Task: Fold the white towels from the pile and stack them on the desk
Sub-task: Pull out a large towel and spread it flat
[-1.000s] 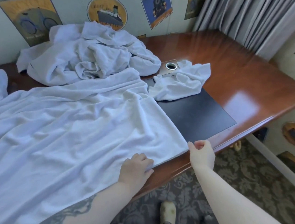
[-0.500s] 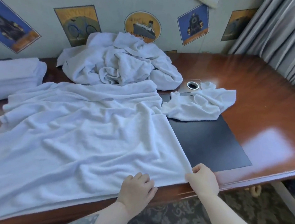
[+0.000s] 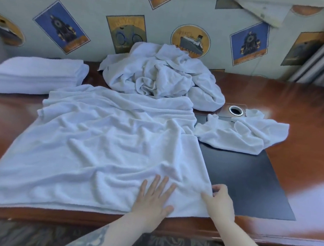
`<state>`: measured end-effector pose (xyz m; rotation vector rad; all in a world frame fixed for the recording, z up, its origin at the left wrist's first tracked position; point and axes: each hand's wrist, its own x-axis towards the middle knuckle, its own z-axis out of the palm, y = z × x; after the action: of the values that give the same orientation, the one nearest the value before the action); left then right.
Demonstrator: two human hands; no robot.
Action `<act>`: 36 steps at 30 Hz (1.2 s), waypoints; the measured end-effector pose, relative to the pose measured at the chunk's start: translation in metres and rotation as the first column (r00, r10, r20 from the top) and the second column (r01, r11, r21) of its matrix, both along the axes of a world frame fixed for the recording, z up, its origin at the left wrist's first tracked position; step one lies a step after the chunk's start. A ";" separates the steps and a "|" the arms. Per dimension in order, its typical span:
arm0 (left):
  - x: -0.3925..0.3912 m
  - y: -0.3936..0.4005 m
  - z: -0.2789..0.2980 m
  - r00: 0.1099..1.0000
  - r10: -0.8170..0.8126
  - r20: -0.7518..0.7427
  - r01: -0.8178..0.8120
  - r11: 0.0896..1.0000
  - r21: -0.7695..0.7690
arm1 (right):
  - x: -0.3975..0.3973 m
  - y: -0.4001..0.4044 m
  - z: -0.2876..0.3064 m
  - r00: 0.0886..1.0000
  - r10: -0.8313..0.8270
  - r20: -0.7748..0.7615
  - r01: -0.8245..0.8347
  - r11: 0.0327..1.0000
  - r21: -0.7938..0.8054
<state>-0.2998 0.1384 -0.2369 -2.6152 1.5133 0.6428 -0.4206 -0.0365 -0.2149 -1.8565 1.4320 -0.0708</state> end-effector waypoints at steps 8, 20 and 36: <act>-0.002 0.020 -0.007 0.986 0.163 0.014 -0.162 0.983 -0.084 | 0.005 0.014 0.007 0.999 -0.052 -0.013 0.045 0.941 -0.335; 0.061 0.169 0.011 0.901 0.432 -0.048 -0.376 0.717 -0.588 | 0.110 0.206 0.003 0.552 0.830 0.081 -0.721 0.524 -0.454; 0.151 0.276 0.006 0.996 0.089 -0.013 -0.083 0.858 -0.507 | 0.130 0.304 -0.006 0.775 0.607 -0.179 -0.579 0.567 -0.586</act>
<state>-0.1490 0.4140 -0.2308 -3.0671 1.7730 0.2484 -0.2909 0.2676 -0.2206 -2.7878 0.6871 -0.2679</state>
